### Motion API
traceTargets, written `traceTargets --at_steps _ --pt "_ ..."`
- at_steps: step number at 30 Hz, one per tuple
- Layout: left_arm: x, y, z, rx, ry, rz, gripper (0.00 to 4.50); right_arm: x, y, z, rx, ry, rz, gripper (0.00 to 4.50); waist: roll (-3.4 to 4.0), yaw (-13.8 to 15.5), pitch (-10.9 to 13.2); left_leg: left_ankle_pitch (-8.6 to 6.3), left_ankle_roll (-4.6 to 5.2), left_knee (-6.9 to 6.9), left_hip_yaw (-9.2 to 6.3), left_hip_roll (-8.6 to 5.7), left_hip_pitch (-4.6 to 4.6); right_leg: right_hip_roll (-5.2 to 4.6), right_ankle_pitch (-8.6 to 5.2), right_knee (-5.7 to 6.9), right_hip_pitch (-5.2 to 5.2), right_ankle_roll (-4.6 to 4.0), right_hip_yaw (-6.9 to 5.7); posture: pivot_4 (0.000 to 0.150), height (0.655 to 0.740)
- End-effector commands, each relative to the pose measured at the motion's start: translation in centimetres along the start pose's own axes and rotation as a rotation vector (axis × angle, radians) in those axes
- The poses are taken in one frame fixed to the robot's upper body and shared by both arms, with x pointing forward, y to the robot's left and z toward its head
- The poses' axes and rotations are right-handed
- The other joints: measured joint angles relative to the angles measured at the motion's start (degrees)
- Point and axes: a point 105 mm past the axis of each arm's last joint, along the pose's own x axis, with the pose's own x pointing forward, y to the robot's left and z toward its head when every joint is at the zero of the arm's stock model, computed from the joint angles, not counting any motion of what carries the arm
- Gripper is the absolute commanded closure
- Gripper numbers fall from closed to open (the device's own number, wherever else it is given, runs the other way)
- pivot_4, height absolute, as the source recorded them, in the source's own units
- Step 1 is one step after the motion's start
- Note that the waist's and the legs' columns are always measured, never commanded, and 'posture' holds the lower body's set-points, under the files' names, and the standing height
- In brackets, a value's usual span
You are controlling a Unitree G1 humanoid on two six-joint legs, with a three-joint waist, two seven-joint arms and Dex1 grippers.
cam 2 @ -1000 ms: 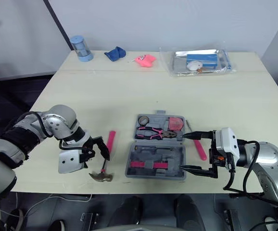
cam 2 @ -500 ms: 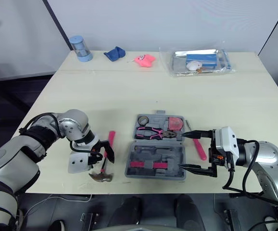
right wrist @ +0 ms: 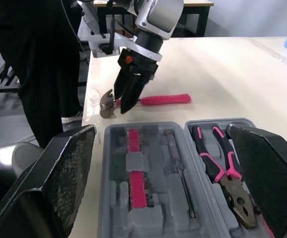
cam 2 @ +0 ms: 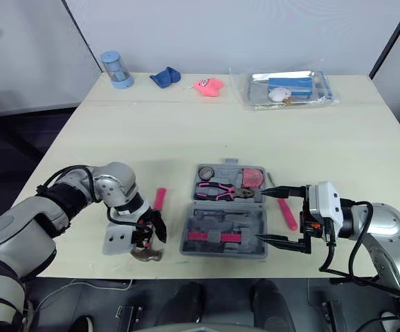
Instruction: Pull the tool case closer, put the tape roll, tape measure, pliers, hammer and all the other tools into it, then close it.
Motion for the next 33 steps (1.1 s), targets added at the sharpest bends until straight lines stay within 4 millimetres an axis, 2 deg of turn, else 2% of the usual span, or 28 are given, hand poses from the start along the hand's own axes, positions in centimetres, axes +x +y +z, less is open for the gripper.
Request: traceTargets --at_steps 1,3,4,10,16,17,20,22,24,29,33 --pt "0.0 0.0 0.4 -0.001 -0.018 -0.001 3.12 0.1 0.2 0.9 -0.042 -0.018 0.006 0.0 0.0 0.03 0.0 0.0 0.0 0.0 0.0 0.0 0.0 0.0 0.0 0.0 0.0 0.0 0.0 0.15 0.74" --pt "-0.1 -0.3 0.7 -0.005 -0.024 -0.012 4.08 0.1 0.1 0.9 -0.044 -0.017 0.004 0.0 0.0 0.03 0.0 0.0 0.0 0.0 0.0 0.0 0.0 0.0 0.0 0.0 0.0 0.0 0.0 0.15 0.74" --pt "-0.1 -0.6 0.8 -0.008 -0.03 -0.019 4.35 0.1 0.1 0.9 -0.045 -0.017 0.003 0.0 0.0 0.03 0.0 0.0 0.0 0.0 0.0 0.0 0.0 0.0 0.0 -0.01 0.0 0.0 0.0 0.15 0.74" --pt "0.1 -1.9 1.9 -0.042 -0.067 -0.06 4.35 0.1 0.0 0.9 -0.049 -0.018 -0.002 0.0 0.0 -0.01 0.0 0.0 0.0 0.0 -0.01 0.0 0.02 0.0 0.0 0.03 0.0 0.0 0.0 0.15 0.74" --pt "-0.2 -0.8 1.9 -0.078 -0.069 0.011 4.35 0.2 -0.1 0.9 -0.05 -0.02 -0.001 0.0 0.0 0.09 0.0 0.0 0.0 0.03 0.0 0.0 0.01 0.0 0.0 0.01 0.03 0.0 0.0 0.15 0.74" --pt "-0.4 -0.7 2.0 -0.081 -0.07 0.014 3.98 0.2 -0.1 0.9 -0.05 -0.019 0.0 0.0 0.0 0.09 0.0 0.0 0.0 0.03 -0.01 0.0 0.01 0.0 0.0 0.01 0.03 0.0 -0.01 0.15 0.74" --pt "-0.6 -0.4 2.0 -0.068 -0.071 0.025 3.27 0.1 -0.1 0.8 -0.05 -0.018 0.0 0.0 0.0 0.07 0.0 0.0 0.0 0.04 -0.02 0.0 0.02 0.0 0.0 0.02 0.03 0.0 -0.01 0.15 0.74" --pt "-0.6 -0.1 1.9 -0.047 -0.063 0.033 2.49 0.2 -0.1 0.8 -0.051 -0.018 0.001 0.0 0.0 0.0 0.0 0.0 0.0 0.04 -0.02 0.0 0.02 0.0 0.0 0.02 0.03 0.0 -0.01 0.15 0.74" --pt "-0.6 -0.1 1.7 -0.041 -0.056 0.015 1.52 0.2 -0.1 0.8 -0.052 -0.019 0.001 0.0 0.0 0.0 0.0 0.0 0.0 0.03 -0.02 0.0 0.03 0.0 0.0 0.03 0.03 0.0 -0.01 0.15 0.74" --pt "-0.7 -0.8 0.6 -0.057 -0.013 -0.067 1.52 0.2 -0.2 0.8 -0.055 -0.019 -0.002 0.0 0.0 0.06 0.0 0.0 0.0 0.04 -0.03 0.0 0.02 0.0 0.0 0.03 0.03 0.0 -0.02 0.15 0.74" --pt "-1.2 -0.5 -0.7 -0.061 0.034 -0.091 1.52 0.3 -0.1 0.8 -0.056 -0.021 -0.006 0.0 0.0 0.07 0.0 0.0 0.0 0.04 -0.02 -0.02 0.01 0.0 0.0 0.01 0.04 0.0 -0.02 0.15 0.74"
